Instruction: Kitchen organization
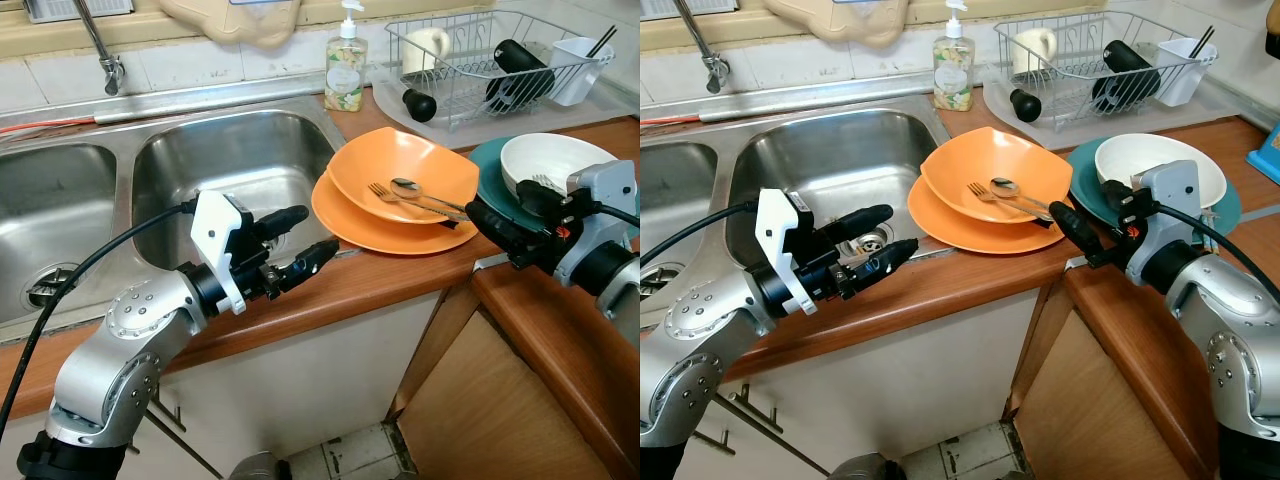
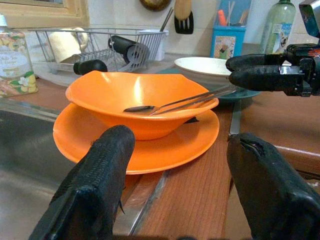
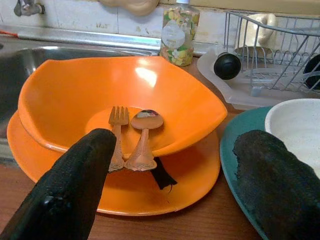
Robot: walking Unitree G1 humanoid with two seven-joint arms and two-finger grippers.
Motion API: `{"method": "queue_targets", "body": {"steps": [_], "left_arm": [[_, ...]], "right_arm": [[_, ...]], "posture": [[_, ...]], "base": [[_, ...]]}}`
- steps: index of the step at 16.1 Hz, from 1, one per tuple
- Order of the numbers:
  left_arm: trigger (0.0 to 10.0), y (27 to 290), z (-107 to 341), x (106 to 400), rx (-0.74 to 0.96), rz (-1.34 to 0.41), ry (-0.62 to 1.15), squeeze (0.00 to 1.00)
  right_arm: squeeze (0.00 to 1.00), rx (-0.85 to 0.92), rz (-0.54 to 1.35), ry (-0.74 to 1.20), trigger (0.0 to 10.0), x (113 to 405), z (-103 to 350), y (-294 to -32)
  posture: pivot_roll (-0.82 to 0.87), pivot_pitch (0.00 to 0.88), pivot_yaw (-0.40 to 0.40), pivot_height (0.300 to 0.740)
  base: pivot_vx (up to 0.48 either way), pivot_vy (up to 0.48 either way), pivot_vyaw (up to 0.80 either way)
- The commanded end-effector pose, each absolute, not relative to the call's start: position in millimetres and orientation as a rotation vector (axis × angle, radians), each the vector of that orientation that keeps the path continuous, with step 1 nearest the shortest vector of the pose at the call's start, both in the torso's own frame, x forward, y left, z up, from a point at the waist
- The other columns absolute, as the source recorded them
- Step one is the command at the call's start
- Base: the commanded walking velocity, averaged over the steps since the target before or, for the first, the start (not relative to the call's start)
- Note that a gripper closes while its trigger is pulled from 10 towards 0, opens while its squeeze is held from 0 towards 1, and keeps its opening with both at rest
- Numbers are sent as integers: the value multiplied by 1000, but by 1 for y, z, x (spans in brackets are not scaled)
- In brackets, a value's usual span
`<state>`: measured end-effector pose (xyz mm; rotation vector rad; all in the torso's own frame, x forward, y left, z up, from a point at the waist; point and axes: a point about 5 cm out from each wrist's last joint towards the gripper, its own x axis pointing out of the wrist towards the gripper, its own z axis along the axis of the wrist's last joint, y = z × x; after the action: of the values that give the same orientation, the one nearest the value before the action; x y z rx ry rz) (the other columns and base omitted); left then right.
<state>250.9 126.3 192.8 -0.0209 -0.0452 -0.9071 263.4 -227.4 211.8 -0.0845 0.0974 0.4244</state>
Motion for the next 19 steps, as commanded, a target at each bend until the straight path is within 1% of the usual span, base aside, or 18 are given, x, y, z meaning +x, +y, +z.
{"method": "queue_targets", "body": {"steps": [1, 7, 9, 10, 16, 19], "left_arm": [[10000, 124, 197, 250, -5, -926, -53, 0], [10000, 125, 198, 250, -3, -924, -53, 0], [10000, 125, 199, 250, -3, -925, -54, 0], [10000, 125, 199, 250, -2, -923, -54, 0], [10000, 125, 198, 248, -2, -936, -44, 0], [10000, 123, 197, 246, -5, -961, -32, 0]], "right_arm": [[0, -113, 444, 113, 10000, 263, 209, -226], [0, -110, 569, 75, 10000, 259, 215, -207], [0, -82, 540, 48, 10000, 261, 220, -210], [0, -91, 495, 58, 10000, 264, 219, -216], [0, -103, 355, 52, 10000, 273, 218, -231], [0, -126, 353, 58, 10000, 275, 216, -231]], "posture": [[-64, 0, 54, 716], [-56, 0, 53, 716], [-55, 0, 53, 716], [-54, 0, 52, 716], [-54, 0, 52, 716], [-50, 0, 51, 716]], "base": [[0, 0, 0], [0, 0, 0], [0, 0, 0], [0, 0, 0], [0, 0, 0], [0, 0, 0]]}}
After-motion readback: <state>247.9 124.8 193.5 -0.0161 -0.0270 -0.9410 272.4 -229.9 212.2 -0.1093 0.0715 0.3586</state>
